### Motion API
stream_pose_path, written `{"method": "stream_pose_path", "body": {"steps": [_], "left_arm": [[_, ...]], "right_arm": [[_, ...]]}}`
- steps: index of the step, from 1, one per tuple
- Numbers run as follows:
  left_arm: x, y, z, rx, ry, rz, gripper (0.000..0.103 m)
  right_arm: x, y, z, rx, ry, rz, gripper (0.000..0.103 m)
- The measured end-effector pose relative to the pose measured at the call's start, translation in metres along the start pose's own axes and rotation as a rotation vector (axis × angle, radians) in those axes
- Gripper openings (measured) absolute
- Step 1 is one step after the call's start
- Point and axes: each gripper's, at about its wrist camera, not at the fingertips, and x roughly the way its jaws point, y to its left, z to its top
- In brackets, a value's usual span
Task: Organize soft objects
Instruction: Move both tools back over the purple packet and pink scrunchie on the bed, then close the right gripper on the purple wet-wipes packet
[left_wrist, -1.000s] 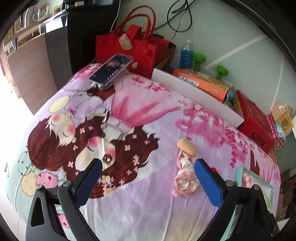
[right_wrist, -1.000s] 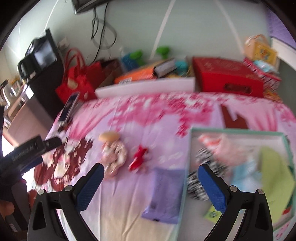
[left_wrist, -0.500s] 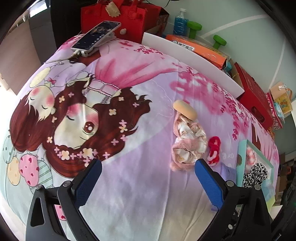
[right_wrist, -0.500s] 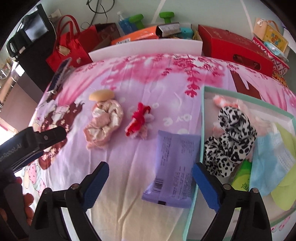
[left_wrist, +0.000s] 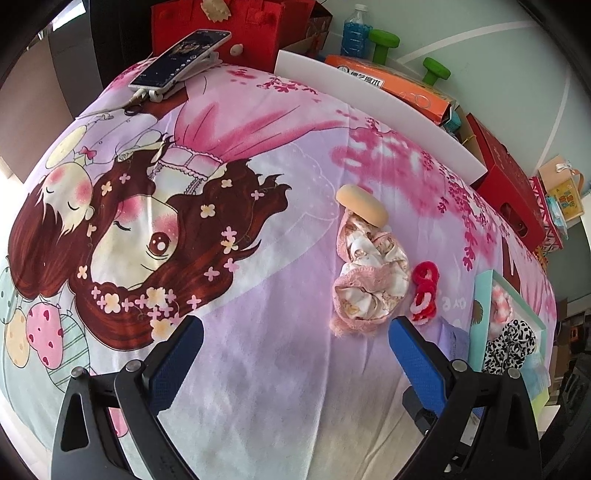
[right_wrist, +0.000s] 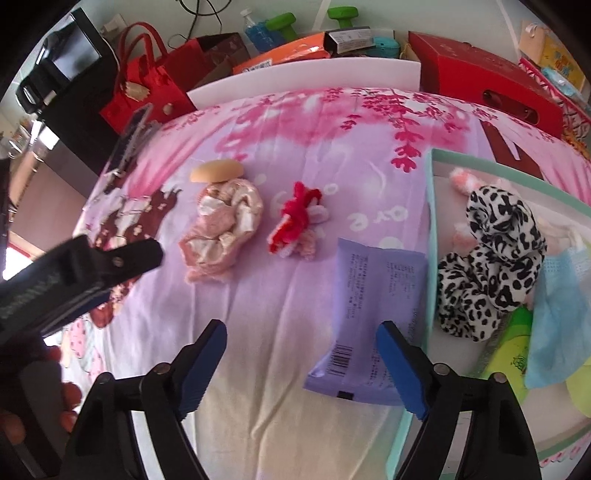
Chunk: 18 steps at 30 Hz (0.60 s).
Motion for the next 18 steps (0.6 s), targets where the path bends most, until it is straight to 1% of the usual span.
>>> {"method": "stream_pose_path", "body": {"steps": [2, 4, 5, 6, 7, 11, 17, 18], "left_arm": [[0.002, 0.0, 0.0, -0.003, 0.004, -0.002, 0.1], [0.002, 0.0, 0.0, -0.002, 0.006, -0.002, 0.1], [0.003, 0.0, 0.0, -0.001, 0.006, -0.002, 0.1], [0.003, -0.001, 0.0, 0.001, 0.004, -0.002, 0.1], [0.003, -0.001, 0.0, 0.002, 0.003, -0.002, 0.1], [0.004, -0.004, 0.0, 0.009, 0.005, -0.003, 0.1], [0.004, -0.002, 0.0, 0.007, 0.007, -0.007, 0.1], [0.004, -0.002, 0.0, 0.006, 0.006, -0.008, 0.1]], "right_arm": [[-0.002, 0.0, 0.001, 0.004, -0.007, 0.023, 0.081], [-0.003, -0.003, 0.001, 0.015, -0.011, 0.017, 0.08], [-0.004, -0.005, 0.001, 0.016, -0.013, -0.004, 0.08], [-0.006, -0.006, 0.0, 0.014, -0.017, -0.029, 0.077], [-0.007, -0.008, 0.0, 0.014, -0.019, -0.059, 0.077], [-0.007, -0.014, -0.001, 0.03, -0.006, -0.054, 0.074], [0.003, -0.002, -0.004, -0.045, 0.029, -0.156, 0.07], [0.004, -0.002, -0.004, -0.052, 0.029, -0.167, 0.066]]}}
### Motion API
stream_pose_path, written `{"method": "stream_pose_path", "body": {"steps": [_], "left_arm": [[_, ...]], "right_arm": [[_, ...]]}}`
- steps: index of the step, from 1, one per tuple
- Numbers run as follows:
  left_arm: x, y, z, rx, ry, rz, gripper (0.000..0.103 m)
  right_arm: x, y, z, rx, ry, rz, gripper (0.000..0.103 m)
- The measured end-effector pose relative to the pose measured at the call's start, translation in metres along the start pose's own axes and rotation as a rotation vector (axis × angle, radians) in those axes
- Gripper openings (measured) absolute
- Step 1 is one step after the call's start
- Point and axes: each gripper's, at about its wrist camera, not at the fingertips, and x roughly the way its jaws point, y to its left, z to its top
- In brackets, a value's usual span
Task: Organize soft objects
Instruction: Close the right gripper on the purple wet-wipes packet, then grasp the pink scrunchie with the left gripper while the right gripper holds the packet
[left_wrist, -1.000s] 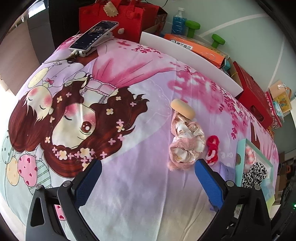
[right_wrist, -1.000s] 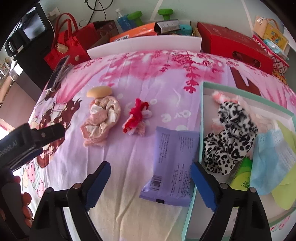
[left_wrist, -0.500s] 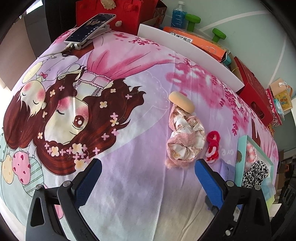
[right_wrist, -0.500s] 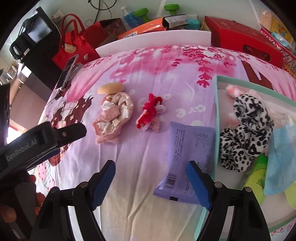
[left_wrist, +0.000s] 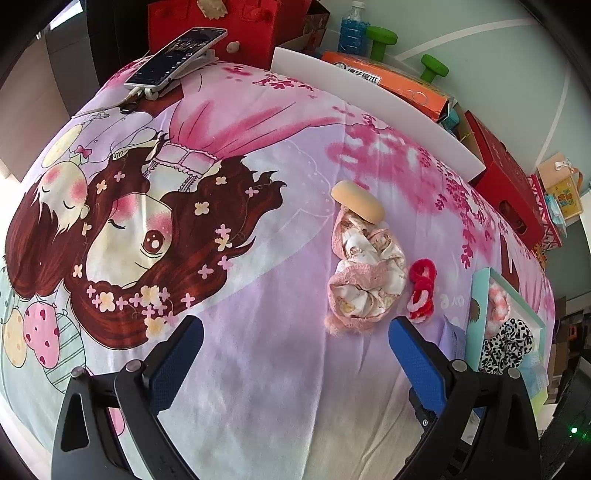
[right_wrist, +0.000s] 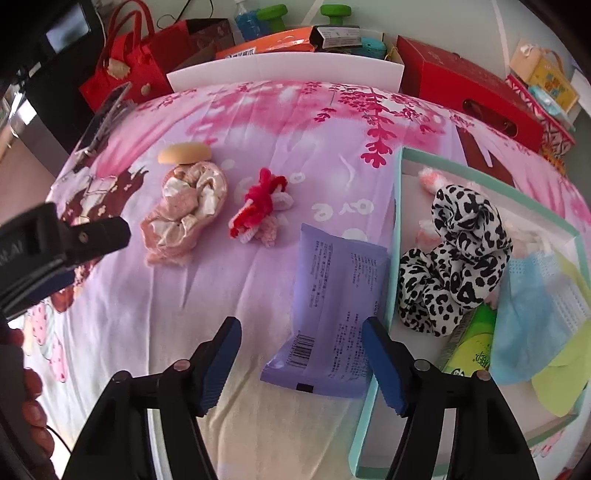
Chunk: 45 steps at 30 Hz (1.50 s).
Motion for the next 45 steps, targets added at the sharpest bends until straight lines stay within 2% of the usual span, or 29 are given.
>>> {"method": "stream_pose_path", "body": {"steps": [3, 6, 12, 18, 26, 34, 39, 41, 45], "left_arm": [[0.0, 0.0, 0.0, -0.001, 0.0, -0.004, 0.1], [-0.001, 0.001, 0.0, -0.002, 0.001, -0.006, 0.1], [0.0, 0.001, 0.0, -0.011, 0.005, -0.012, 0.1], [0.005, 0.001, 0.001, -0.019, 0.022, -0.028, 0.1], [0.018, -0.004, 0.003, -0.033, 0.058, -0.066, 0.1], [0.03, -0.009, 0.005, -0.032, 0.068, -0.056, 0.1], [0.031, -0.01, 0.007, -0.032, 0.053, -0.068, 0.091], [0.033, -0.014, 0.008, -0.019, 0.048, -0.066, 0.083], [0.039, -0.022, 0.01, 0.009, 0.047, -0.077, 0.074]], "right_arm": [[0.002, 0.003, -0.001, -0.031, -0.005, -0.052, 0.049], [0.006, 0.008, -0.001, -0.076, -0.008, -0.121, 0.043], [0.011, 0.006, 0.0, -0.077, -0.012, -0.119, 0.034], [0.009, -0.001, 0.005, -0.038, -0.037, -0.055, 0.022], [-0.004, -0.018, 0.007, 0.063, -0.082, 0.065, 0.017], [-0.018, -0.018, 0.011, 0.07, -0.125, 0.101, 0.013], [-0.032, -0.022, 0.011, 0.083, -0.172, 0.142, 0.012], [-0.037, -0.022, 0.012, 0.082, -0.188, 0.144, 0.012], [-0.04, -0.023, 0.012, 0.087, -0.195, 0.156, 0.012]]}}
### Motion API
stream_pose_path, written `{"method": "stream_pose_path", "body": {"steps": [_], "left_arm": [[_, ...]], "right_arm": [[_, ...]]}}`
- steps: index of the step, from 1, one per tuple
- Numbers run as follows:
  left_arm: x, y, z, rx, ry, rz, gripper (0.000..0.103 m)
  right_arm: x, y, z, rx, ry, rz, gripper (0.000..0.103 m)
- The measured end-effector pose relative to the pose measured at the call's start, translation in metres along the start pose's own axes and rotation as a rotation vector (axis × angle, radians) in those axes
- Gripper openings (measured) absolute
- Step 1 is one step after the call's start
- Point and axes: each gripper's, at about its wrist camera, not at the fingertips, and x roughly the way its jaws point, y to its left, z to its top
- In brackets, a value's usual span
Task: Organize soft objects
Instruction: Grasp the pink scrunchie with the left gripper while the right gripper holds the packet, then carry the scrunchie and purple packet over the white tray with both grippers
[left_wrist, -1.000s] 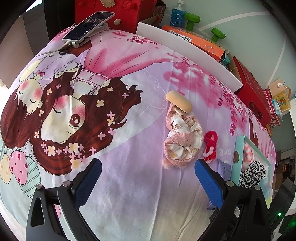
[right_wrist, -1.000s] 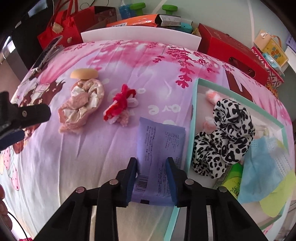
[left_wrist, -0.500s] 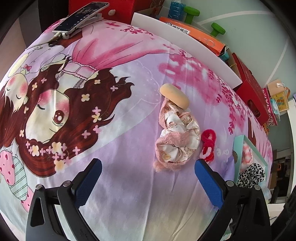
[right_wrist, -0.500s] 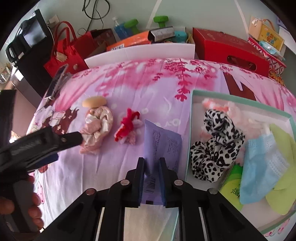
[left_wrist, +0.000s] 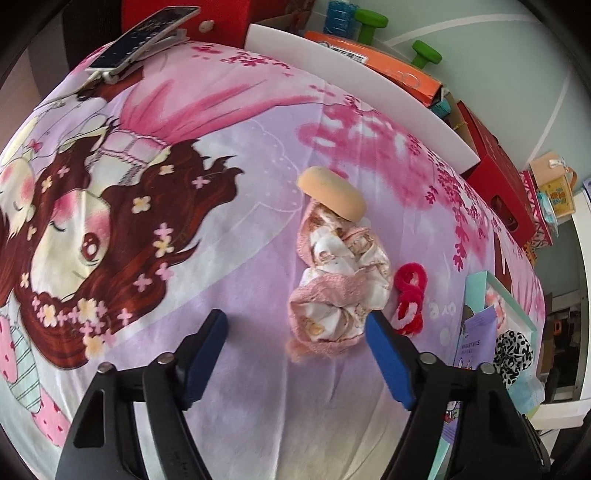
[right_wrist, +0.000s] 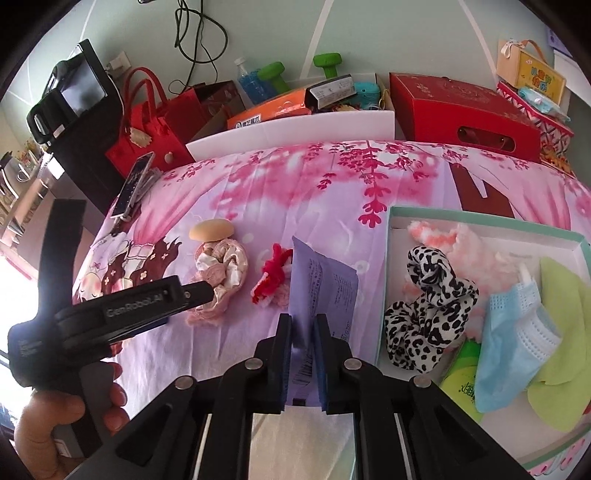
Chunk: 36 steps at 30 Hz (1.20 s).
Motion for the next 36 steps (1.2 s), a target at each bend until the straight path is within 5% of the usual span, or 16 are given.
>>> {"method": "stream_pose_path", "body": {"steps": [7, 19, 28, 36], "left_arm": [[0.008, -0.012, 0.001, 0.075, -0.025, 0.065, 0.048], [0.011, -0.019, 0.0, 0.107, -0.016, 0.055, 0.01], [-0.002, -0.02, -0.003, 0.094, -0.012, -0.003, 0.007], [-0.04, -0.02, -0.006, 0.087, -0.09, -0.078, 0.006]], "right_arm": [[-0.001, -0.004, 0.001, 0.009, 0.001, 0.003, 0.012], [0.001, -0.007, 0.0, 0.021, 0.01, 0.0, 0.012], [-0.002, -0.014, 0.002, 0.054, -0.009, 0.006, 0.012], [-0.018, -0.019, 0.005, 0.079, -0.063, 0.016, 0.013]]}}
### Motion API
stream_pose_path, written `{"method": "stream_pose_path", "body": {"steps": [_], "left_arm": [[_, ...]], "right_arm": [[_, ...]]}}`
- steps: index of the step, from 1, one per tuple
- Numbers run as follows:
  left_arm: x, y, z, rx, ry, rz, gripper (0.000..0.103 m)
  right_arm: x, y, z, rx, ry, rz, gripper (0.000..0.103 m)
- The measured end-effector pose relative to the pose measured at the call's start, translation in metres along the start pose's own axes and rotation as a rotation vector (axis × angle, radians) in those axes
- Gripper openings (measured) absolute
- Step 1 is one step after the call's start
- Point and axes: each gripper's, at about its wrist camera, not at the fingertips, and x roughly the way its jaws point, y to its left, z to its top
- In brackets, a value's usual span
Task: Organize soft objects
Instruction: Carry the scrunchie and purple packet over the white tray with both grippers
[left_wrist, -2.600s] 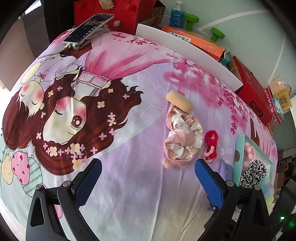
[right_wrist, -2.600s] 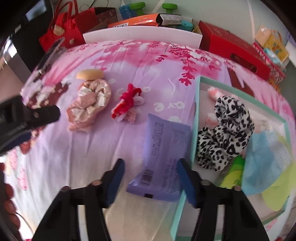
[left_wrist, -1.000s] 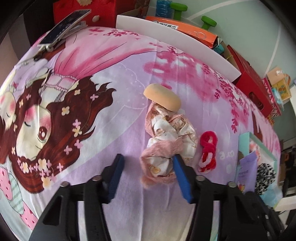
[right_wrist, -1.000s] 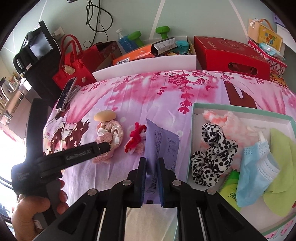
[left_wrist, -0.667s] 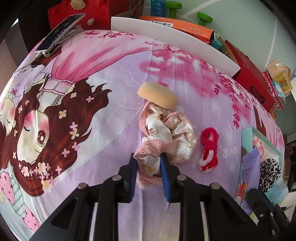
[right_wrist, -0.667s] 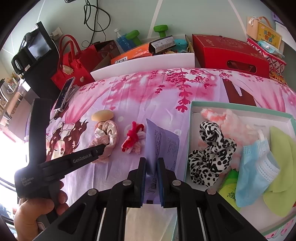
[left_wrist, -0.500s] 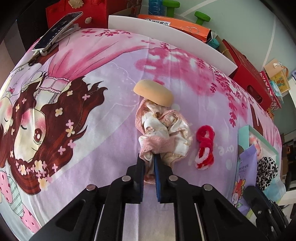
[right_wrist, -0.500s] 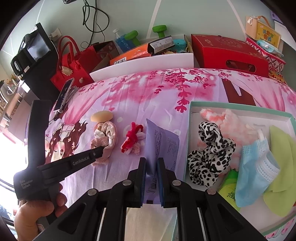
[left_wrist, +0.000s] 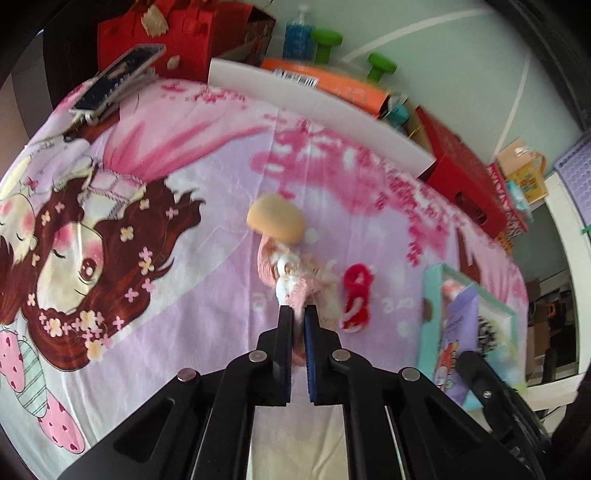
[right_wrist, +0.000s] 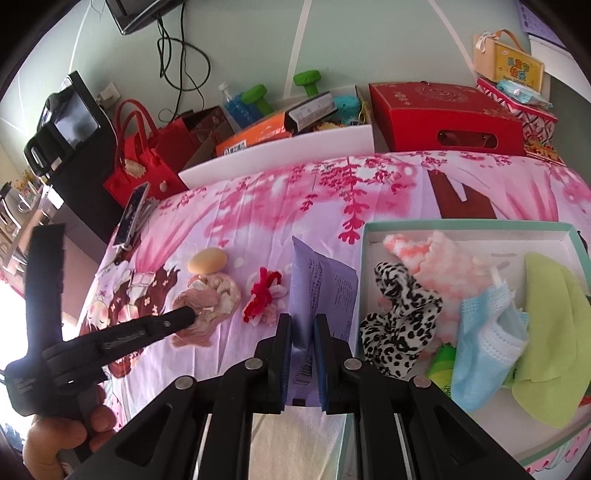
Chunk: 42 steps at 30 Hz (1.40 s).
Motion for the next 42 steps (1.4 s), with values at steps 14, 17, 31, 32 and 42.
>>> {"method": "stream_pose_path", "body": {"steps": [14, 17, 31, 32, 42], "left_arm": [[-0.071, -0.014, 0.002, 0.023, -0.166, -0.138, 0.005], [-0.087, -0.022, 0.001, 0.041, -0.202, -0.17, 0.005], [-0.11, -0.095, -0.018, 0.232, -0.261, -0.321, 0.005], [-0.108, -0.102, -0.021, 0.252, -0.256, -0.334, 0.005], [-0.083, -0.165, -0.048, 0.426, -0.214, -0.424, 0.005]], "right_arm": [[-0.023, -0.005, 0.006, 0.019, -0.074, 0.016, 0.012], [-0.031, -0.005, 0.007, 0.02, -0.098, 0.019, 0.012], [-0.107, -0.039, 0.013, 0.09, -0.289, -0.06, 0.013], [-0.108, -0.044, 0.012, 0.101, -0.292, -0.073, 0.013], [-0.111, -0.108, 0.004, 0.238, -0.266, -0.215, 0.013]]}}
